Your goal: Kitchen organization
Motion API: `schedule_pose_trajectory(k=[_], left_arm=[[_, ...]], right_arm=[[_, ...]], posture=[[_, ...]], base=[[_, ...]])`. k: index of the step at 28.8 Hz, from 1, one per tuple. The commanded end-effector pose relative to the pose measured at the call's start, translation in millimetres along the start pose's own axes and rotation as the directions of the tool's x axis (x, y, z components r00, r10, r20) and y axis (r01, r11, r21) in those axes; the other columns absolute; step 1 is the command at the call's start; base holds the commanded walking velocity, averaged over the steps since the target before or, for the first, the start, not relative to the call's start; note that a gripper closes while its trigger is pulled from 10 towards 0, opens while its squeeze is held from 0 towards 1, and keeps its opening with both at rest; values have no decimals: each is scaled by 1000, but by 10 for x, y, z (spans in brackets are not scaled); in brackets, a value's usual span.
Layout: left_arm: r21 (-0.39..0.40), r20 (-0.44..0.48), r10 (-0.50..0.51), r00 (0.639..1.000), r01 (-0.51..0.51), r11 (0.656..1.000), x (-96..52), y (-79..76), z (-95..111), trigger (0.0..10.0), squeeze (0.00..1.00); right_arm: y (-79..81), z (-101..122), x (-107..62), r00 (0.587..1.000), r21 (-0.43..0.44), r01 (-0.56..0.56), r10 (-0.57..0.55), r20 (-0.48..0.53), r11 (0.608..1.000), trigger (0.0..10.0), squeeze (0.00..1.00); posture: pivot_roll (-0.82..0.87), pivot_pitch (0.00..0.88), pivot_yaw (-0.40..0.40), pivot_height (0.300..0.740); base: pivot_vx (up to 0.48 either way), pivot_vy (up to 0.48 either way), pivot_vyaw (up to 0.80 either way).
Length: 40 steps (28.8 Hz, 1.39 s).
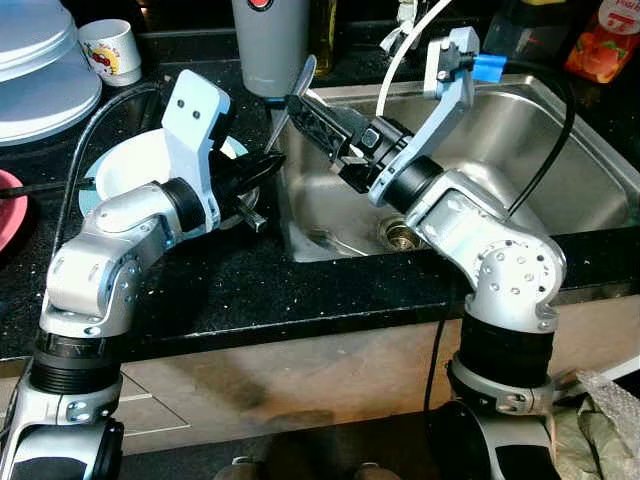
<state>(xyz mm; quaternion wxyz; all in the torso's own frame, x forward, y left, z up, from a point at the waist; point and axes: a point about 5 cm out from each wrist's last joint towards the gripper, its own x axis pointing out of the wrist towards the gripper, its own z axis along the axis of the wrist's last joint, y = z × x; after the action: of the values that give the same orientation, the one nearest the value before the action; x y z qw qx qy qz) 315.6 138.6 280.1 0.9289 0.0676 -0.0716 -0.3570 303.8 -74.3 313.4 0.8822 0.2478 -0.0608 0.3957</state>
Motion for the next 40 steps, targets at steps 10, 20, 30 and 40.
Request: schedule_pose_trajectory(k=[10, 20, 30, 40], left_arm=[[-12, 2, -135, 991, 136, 991, 47, -243, -3, 0, 0], [-2, -3, -117, 993, 117, 993, 41, -188, 12, 0, 0], [3, 1, -93, 996, 93, 996, 55, -166, 17, 0, 0], [9, 1, -83, 997, 83, 997, 81, -180, 9, 1765, 0]], right_arm=[[62, -5, 12, 1000, 0, -13, 13, -4, 1000, 10000, 0], [49, 10, 13, 1000, 16, -11, 11, 9, 1000, 0, 0], [19, 27, -1, 1000, 15, 1, -1, 23, 1000, 0, 0], [-76, 121, -8, 994, -4, 69, -68, 85, 998, 0, 0]], posture=[[31, 119, 18, 740], [31, 124, 18, 740], [34, 126, 19, 740], [37, 125, 23, 740]], base=[[0, 0, 0], [0, 0, 0], [0, 0, 0], [0, 0, 0]])
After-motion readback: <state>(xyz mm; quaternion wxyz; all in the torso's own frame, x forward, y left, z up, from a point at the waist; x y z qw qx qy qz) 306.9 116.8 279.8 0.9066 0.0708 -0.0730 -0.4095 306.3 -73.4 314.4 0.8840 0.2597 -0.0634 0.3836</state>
